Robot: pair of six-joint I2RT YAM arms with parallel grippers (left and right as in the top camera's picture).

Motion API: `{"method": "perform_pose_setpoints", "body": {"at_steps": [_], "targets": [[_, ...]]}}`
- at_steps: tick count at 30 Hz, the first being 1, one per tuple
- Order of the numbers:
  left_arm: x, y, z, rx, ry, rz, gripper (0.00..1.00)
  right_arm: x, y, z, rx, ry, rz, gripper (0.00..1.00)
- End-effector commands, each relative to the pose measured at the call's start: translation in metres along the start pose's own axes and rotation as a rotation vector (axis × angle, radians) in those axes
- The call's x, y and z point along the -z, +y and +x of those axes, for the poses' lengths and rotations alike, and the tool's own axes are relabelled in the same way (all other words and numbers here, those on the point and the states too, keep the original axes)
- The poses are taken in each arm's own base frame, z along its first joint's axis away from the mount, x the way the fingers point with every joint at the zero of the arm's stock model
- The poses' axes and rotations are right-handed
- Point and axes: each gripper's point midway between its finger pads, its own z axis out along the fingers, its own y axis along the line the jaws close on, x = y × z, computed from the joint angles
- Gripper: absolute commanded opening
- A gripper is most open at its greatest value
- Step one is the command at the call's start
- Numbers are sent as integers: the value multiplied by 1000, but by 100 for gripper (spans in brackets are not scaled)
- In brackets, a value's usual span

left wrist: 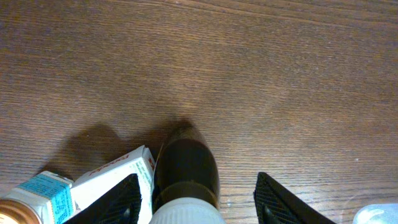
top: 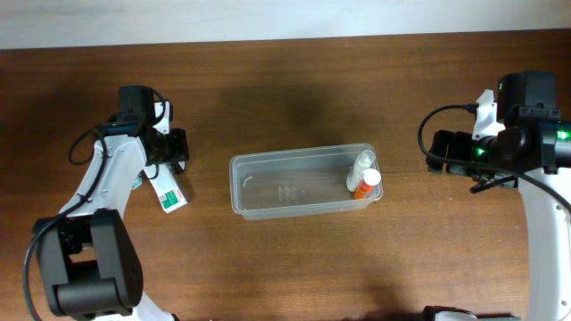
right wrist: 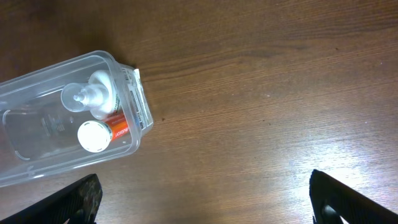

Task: Pack container
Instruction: 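Grasp the dark white-capped bottle with the left gripper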

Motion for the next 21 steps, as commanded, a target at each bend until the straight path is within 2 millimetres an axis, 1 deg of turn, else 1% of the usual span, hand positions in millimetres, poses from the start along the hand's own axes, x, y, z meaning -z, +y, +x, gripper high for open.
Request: {"method": "perform_pose_setpoints", "body": {"at_steps": [1,4,7,11,18,19,20,21], "targets": [[-1,3,-3,1,-6,-20,55,-1,-1,0,-13,3,-6,99],[6,2,-9,-1,-30,-20,47,-1,-1,0,-13,3,-6,98],[13,2,-17,-1,-56,-18,44,-1,-1,0,-13,3,-6,99],[15,2,-16,-1,-51,-19,37,-1,-1,0,-13,3,-6,99],[17,2,-17,-2,-57,-19,28,-1,-1,0,-13,3,-3,99],[24,1,-20,-2,-73,-18,22,-1,-1,0,-13,3,-3,99],[26,1,-21,-3,-81,-18,20,-1,-1,0,-13,3,-3,99],[36,0,-25,-4,-106,-17,18,-1,-1,0,-13,3,-3,99]]}}
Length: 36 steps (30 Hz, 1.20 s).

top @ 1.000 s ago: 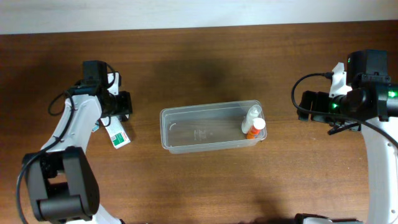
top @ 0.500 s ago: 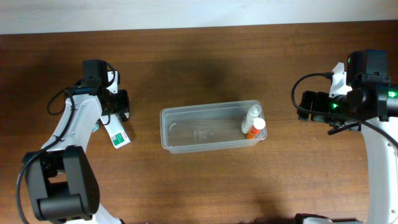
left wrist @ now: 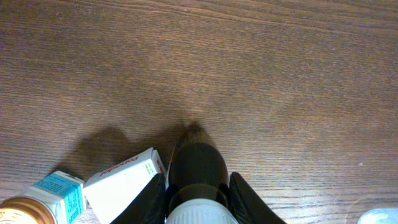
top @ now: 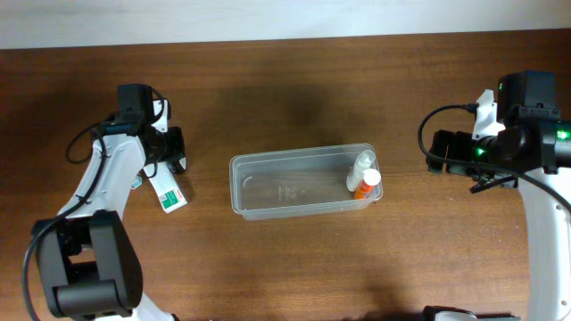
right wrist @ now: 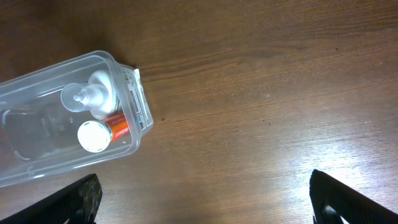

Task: Pack container
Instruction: 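Grasp the dark white-capped bottle with the left gripper, then lower the dark bottle into the container center and release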

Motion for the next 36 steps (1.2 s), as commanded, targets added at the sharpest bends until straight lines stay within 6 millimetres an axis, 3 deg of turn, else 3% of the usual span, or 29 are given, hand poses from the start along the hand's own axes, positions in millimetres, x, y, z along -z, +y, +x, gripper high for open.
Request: {"method": "perform_pose_setpoints", "body": {"at_steps": [1,5,7,11,17,21,26,31,36], "targets": [[38,-3,-24,-4,-111,2,17,-1,-1,0,-13,3,-3,99],[72,-13,-30,-25,-179,15,6,-1,-1,0,-13,3,-3,99],[100,-31,-27,-62,-212,38,2,-1,-1,0,-13,2,-3,99],[156,-93,0,-211,-255,140,0,-1,-1,0,-14,2,-3,99],[194,-192,43,-468,-299,309,0,-1,-1,0,-14,2,-4,99],[185,-238,63,-577,-273,370,0,-1,-1,0,-14,3,-4,99],[125,-301,80,-674,-208,406,0,-1,-1,0,-14,3,-4,99],[69,-315,87,-683,-138,380,0,-1,-1,0,-14,3,-4,99],[49,-323,87,-683,-138,381,0,-1,-1,0,-14,3,-4,98]]}}
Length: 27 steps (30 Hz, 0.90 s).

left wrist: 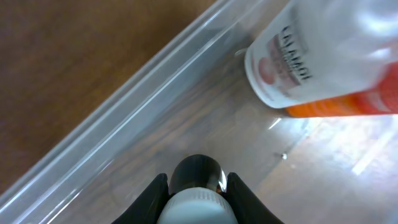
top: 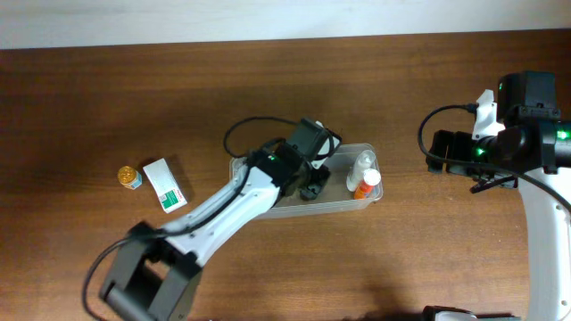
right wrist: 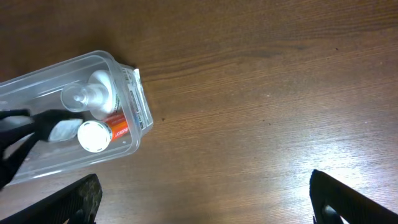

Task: Pack container
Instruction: 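Lower the dark bottle into the container center and release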

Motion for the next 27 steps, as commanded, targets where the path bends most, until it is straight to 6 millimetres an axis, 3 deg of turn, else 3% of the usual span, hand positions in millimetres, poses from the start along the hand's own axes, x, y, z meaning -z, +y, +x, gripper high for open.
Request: {"method": "perform_pose_setpoints", "body": {"at_steps": [1,4,7,18,19,21,23,27], "targets": [[1,-2,-21,6,-70,8,0,-1,-1,0,-14,2,-4,99],[4,-19,-39,-10,-145,87,0,-1,-1,0,-14,2,-4,99],[4,-27,-43,-25,-164,99,0,-1,-1,0,-14,5,-4,99],[-15,-35,-35,-40,-131,106,1,-1,-1,1,-14,10,-3,99],[-16,-35,-35,-40,-132,106,6,-1,-1,1,-14,10,-3,99],[-16,-36,-35,-41,-133,107,35,-1,-1,2,-14,10,-3,99],[-16,-36,-35,-40,-131,107,52,-1,-1,2,-14,10,-3,99],[-16,-36,-34,-40,-129,107,61,-1,-1,2,-14,10,-3,99]]}}
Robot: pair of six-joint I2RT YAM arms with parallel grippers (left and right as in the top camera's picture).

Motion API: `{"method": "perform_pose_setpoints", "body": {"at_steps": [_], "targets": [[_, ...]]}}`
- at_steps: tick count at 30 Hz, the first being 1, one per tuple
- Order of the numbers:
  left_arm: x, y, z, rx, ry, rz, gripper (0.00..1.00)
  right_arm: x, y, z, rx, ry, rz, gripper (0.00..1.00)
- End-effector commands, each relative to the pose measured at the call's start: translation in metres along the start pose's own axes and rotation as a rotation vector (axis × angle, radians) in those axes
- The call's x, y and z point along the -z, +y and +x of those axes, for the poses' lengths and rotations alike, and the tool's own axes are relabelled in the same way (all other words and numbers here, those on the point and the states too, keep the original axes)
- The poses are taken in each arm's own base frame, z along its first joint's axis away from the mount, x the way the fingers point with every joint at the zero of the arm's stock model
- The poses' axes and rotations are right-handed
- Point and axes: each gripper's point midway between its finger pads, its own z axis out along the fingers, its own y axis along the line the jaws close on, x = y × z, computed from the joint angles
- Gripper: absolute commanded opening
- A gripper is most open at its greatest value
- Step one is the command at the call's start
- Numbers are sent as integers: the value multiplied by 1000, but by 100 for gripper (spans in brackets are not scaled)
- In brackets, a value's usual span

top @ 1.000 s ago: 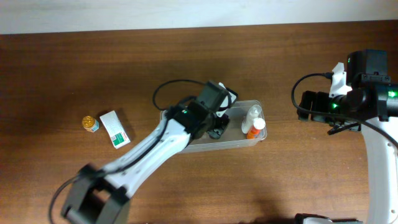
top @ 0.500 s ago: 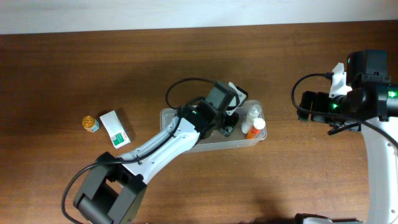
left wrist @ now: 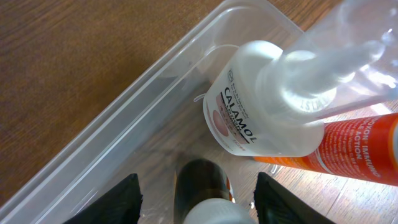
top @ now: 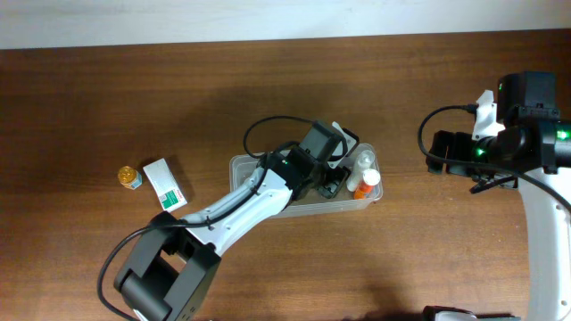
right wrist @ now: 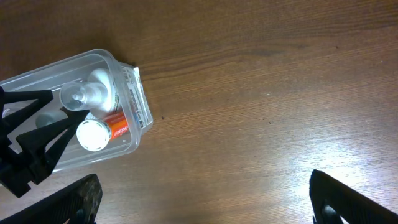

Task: Pack container
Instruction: 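Lower the dark bottle into the container center and release, then grasp the white-and-green ointment tube with the left gripper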

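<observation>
The clear plastic container sits mid-table. At its right end lie a white calamine bottle and an orange tube with a white cap. My left gripper reaches into the container and stands open. A dark bottle with a white cap sits between its spread fingers, untouched by either, just beside the calamine bottle. In the overhead view the left gripper covers that bottle. My right gripper hangs open over bare wood, right of the container.
A white box and a small orange-capped bottle lie on the table left of the container. The right arm stays at the table's right edge. A pale wall strip runs along the far edge.
My left gripper has opened and let go of the dark bottle, which now sits in the container beside the calamine bottle. The gripper is slightly nearer the container's right end. The right arm is unmoved.
My left gripper stood open around the dark bottle at the table's left, beside the white box. Then it was shut on the bottle. Later it held the bottle inside the container. Now it is open with the bottle left in the container.
</observation>
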Motion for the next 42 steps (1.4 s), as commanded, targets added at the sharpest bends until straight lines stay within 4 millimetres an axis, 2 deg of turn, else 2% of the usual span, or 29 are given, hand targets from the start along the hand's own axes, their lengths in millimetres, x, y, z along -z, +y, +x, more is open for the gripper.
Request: {"method": "perform_pose_setpoints", "body": {"at_steps": [1,4,6,9,10,11,12,14,16,17,18,20,21,23,27,32,34,37,39,42], "targets": [[4,-6,-10,-11,-24,19,62,-1,-1,1,-14,6,-3,99],[15,-7,-19,-15,-54,20,70,-1,-1,1,-14,8,-3,99],[31,-10,-32,-25,-96,22,77,-1,-1,1,-13,9,-2,99],[77,-5,-60,-44,-177,-17,93,-1,-1,1,-13,9,-2,99],[96,3,-67,-35,-201,-53,98,-1,-1,1,-13,9,-2,99],[112,12,-72,-23,-216,-88,99,-1,-1,1,-10,9,-2,99],[137,28,-74,1,-230,-143,99,-1,-1,1,-10,10,-2,99],[178,66,-62,107,-224,-260,99,-1,-1,2,-10,11,-2,99],[206,100,-38,221,-184,-349,99,-1,-1,2,-10,12,-2,99],[211,108,-31,250,-170,-364,99,-1,-1,2,-10,12,-2,99],[226,129,-7,341,-120,-407,99,-1,-1,2,-11,12,-2,98],[239,153,24,456,-47,-458,99,-1,-1,2,-11,12,-2,98],[248,170,51,552,18,-494,99,-1,-1,2,-11,12,-2,98],[255,189,78,659,75,-529,99,-1,-1,2,-11,12,-2,98],[252,221,120,837,144,-524,99,-1,-1,2,-11,12,-3,98],[239,255,161,1013,233,-546,99,-1,-1,2,-11,12,-3,98],[231,262,172,1062,263,-549,99,-1,-1,2,-11,12,-3,98],[213,267,188,1092,337,-531,99,-1,-1,2,-11,12,-3,99],[186,267,204,1120,427,-482,99,-1,-1,2,-11,12,-3,99],[159,268,220,1145,501,-435,99,-1,-1,2,-11,12,-3,98]]}}
